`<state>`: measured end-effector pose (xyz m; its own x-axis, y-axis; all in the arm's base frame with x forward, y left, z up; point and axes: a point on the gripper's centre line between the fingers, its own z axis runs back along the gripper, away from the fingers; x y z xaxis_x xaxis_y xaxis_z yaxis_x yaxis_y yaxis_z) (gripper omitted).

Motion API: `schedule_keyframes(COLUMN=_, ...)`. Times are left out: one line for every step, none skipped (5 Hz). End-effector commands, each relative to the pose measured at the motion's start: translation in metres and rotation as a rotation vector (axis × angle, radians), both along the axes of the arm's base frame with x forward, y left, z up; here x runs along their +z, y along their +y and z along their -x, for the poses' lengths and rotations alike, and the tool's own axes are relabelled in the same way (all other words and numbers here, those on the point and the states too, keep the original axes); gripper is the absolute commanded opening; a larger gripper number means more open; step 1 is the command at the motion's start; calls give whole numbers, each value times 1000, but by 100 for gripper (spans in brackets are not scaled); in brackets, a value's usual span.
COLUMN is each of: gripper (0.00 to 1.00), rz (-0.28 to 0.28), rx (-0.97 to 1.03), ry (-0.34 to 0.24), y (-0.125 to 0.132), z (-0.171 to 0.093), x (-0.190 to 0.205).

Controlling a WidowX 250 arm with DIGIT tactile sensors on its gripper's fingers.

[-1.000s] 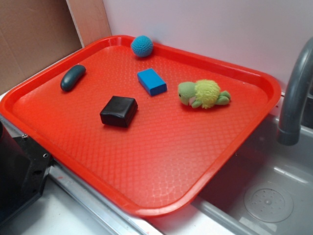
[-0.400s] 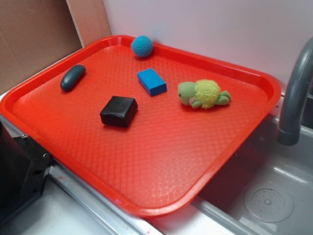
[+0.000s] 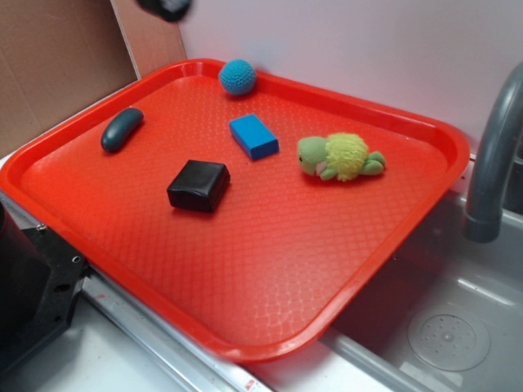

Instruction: Grab the green animal.

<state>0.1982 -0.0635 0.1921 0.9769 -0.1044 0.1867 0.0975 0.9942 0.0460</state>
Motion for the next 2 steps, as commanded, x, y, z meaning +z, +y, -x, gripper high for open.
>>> schedule_keyframes(gripper=100, rz=-10, rx=-69, ry=-64, y=-22, z=-44, x=-37)
schedule_keyframes(gripper=100, rz=-48, rx=-87, ry=-49, y=-24, z=-61, x=-60)
